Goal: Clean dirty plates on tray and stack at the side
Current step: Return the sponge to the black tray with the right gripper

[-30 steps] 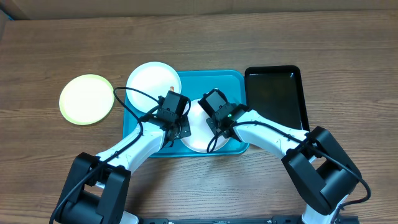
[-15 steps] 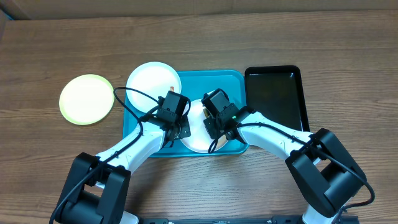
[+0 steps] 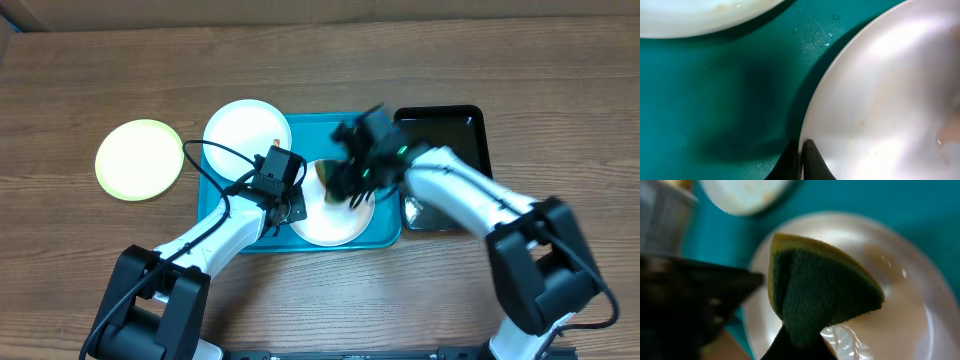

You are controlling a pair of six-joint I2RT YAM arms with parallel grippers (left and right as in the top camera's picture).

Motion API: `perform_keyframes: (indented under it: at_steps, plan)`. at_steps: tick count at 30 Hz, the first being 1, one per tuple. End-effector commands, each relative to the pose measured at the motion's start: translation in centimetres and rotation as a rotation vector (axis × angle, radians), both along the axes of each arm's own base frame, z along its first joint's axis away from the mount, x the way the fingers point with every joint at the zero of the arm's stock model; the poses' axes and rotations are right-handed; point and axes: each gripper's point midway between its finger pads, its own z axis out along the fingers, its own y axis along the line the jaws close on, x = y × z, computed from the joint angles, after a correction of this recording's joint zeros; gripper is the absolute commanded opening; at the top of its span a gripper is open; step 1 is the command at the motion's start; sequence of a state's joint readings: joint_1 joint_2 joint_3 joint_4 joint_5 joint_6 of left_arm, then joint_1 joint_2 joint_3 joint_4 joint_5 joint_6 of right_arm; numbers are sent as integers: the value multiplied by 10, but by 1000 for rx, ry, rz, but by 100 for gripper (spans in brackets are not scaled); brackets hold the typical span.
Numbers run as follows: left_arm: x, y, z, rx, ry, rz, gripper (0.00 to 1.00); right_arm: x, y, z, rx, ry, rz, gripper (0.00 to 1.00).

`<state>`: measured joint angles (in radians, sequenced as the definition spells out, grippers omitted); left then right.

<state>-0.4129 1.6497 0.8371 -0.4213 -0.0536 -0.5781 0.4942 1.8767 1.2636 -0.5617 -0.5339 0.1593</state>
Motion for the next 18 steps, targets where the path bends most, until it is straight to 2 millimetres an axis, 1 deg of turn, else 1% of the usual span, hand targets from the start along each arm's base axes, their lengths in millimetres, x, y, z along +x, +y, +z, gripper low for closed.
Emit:
perform_keyframes:
  at_steps: [1,2,3,5,6,7,8,9,12,15,18]
  plan:
    - [-10,2,-11,17,45,-2,4,12,-2,76,297,13,65,4]
    - [-10,2,-11,17,45,-2,4,21,-16,82,304,14,29,4]
    - [-10,2,-11,17,45,-2,4,28,-29,85,297,14,-8,4]
    - [-10,2,-11,17,45,-2,4,42,-59,85,272,17,-92,4]
    - [-10,2,-11,17,45,-2,4,50,-78,80,243,23,-148,4]
    - [-10,2,-11,17,45,-2,4,58,-102,71,187,30,-220,4]
    - [-10,2,-11,17,45,-2,4,61,-115,65,149,34,-258,4]
    - [-10,2,-11,17,45,-2,4,66,-139,54,73,38,-327,4]
    - [-10,2,-11,17,45,-2,5,71,-197,32,-127,44,-472,4]
    - [-10,2,-11,17,46,-2,5,68,-231,17,-262,42,-529,4]
    - [-11,2,-11,18,48,-2,9,63,-244,4,-333,48,-554,4]
